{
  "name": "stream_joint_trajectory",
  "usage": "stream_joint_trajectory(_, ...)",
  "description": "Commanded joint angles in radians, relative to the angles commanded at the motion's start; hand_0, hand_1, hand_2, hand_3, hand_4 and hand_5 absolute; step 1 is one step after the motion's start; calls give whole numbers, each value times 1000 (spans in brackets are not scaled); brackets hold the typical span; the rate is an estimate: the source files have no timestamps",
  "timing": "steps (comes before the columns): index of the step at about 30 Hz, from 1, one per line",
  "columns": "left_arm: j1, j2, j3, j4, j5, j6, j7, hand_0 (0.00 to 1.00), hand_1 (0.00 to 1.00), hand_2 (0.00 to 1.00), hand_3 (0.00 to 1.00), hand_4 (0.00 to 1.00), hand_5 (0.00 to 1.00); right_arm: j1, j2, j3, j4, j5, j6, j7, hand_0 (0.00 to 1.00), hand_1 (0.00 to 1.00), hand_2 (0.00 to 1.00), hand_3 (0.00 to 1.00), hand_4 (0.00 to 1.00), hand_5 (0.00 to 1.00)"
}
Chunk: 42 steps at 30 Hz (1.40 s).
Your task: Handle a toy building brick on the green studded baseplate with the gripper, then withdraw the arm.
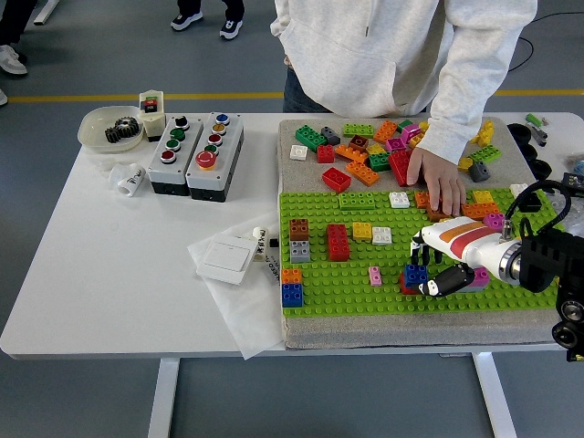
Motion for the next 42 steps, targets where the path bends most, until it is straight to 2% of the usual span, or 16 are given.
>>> stream_joint_trajectory(26,-2,0,1,-2,1,0,2,747,752,802,610,643,624,1,10,-1,-19,7,13,4,513,461,512,486,821,367)
stream_joint_trajectory(27,-2,0,1,-2,2,0,2,747,752,802,610,644,622,1,10,-1,-19,7,13,4,512,485,536,503,844,379)
stream_joint_trajectory(42,-3,1,1,-1,1,0,1,747,752,802,610,643,620,2,11,9,-28,-3,10,10,508,505,555,507,851,379)
